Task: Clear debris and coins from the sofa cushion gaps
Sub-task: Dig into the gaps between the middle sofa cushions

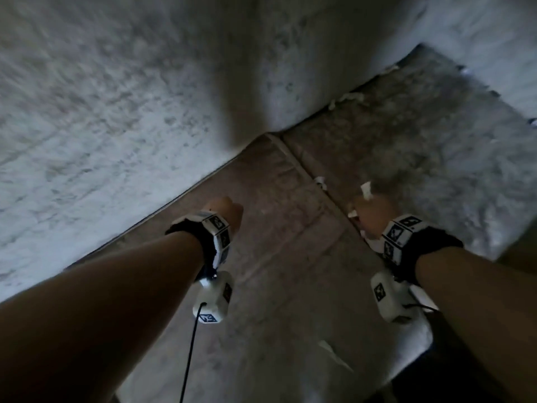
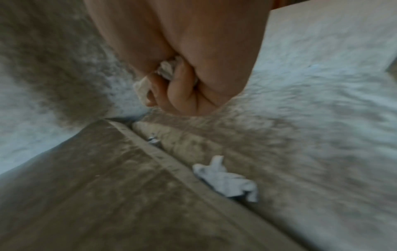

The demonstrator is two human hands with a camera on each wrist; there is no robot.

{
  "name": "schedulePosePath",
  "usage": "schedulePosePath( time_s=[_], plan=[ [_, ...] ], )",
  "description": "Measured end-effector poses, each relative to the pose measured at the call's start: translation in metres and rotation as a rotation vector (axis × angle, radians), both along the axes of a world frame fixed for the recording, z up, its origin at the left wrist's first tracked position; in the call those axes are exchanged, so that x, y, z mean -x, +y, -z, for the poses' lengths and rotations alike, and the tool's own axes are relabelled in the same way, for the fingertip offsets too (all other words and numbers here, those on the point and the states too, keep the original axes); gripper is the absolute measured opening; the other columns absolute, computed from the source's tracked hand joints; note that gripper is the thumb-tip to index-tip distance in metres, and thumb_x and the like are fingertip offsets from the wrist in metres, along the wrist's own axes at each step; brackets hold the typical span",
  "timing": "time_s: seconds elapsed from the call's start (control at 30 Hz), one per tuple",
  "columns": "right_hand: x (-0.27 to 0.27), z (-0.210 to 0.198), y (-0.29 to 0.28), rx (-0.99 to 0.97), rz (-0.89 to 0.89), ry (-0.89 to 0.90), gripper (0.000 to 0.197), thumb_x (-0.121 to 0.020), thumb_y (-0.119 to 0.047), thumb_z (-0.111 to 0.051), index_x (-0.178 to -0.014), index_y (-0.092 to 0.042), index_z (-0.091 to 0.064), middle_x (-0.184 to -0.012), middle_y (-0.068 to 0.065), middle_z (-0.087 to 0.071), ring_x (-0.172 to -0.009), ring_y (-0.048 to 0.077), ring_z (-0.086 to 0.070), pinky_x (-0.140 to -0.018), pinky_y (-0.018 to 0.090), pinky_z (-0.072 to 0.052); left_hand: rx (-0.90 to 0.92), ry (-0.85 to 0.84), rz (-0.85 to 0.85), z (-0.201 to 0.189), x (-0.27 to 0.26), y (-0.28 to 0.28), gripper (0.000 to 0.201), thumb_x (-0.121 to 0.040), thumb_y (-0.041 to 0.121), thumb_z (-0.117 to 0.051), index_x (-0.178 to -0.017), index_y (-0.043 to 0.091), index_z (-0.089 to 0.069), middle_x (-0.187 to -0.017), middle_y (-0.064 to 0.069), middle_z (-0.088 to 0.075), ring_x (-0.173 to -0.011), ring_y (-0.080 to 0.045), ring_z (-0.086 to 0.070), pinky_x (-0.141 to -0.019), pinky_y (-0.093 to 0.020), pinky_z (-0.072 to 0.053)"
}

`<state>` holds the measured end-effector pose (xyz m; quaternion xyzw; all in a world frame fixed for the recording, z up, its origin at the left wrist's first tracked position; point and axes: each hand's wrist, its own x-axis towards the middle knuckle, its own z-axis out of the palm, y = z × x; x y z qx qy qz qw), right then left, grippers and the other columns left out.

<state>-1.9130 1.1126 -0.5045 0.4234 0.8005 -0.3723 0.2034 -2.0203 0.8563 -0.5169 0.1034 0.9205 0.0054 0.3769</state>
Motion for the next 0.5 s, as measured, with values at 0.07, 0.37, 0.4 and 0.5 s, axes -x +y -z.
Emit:
schedulePosePath(
  time_s=[0.07, 0.37, 0.4, 0.5],
  plan=[
    [-0.025, -0.008, 0.026, 0.060, 0.062, 0.027, 0.025, -0.096, -0.017, -0.049, -0.076, -0.016, -0.064, -0.100, 0.015, -0.064, -0.082, 0.027, -0.059, -0.071, 0.030, -0.047, -0.086, -0.014, -0.065, -0.011, -0.008, 0.036, 0.036, -0.104, 0.015, -0.034, -0.131, 0.000, -0.053, -0.132, -0.019, -0.056, -0.117, -0.034, -0.056, -0.098, -0.039, -0.044],
    [-0.105, 0.005, 0.078, -0.166, -0.389, -0.116, 0.051, -0.100, -0.034, -0.039, -0.146, -0.019, -0.025, -0.126, 0.010, -0.058, -0.097, 0.029, -0.062, -0.076, 0.031, -0.049, -0.043, 0.016, 0.256, -0.013, -0.031, 0.145, 0.032, -0.102, 0.021, -0.038, -0.116, 0.004, -0.062, -0.122, -0.016, -0.061, -0.109, -0.033, -0.060, -0.095, -0.038, -0.048],
    [-0.106, 0.007, 0.078, -0.180, -0.485, -0.136, 0.055, -0.100, -0.034, -0.037, -0.149, -0.021, -0.017, -0.115, 0.007, -0.061, -0.084, 0.024, -0.063, -0.068, 0.030, -0.050, 0.006, 0.021, 0.323, -0.006, -0.028, 0.152, 0.029, -0.101, 0.020, -0.041, -0.115, 0.006, -0.063, -0.122, -0.015, -0.061, -0.110, -0.032, -0.059, -0.096, -0.037, -0.049],
    [-0.103, 0.029, 0.081, -0.169, -0.763, -0.188, 0.063, -0.100, -0.035, -0.036, -0.152, -0.028, -0.001, -0.117, 0.006, -0.061, -0.081, 0.023, -0.063, -0.065, 0.024, -0.048, 0.058, 0.044, 0.425, 0.006, -0.017, 0.170, 0.029, -0.101, 0.021, -0.040, -0.113, 0.007, -0.062, -0.119, -0.014, -0.062, -0.107, -0.031, -0.060, -0.093, -0.037, -0.049]
  ],
)
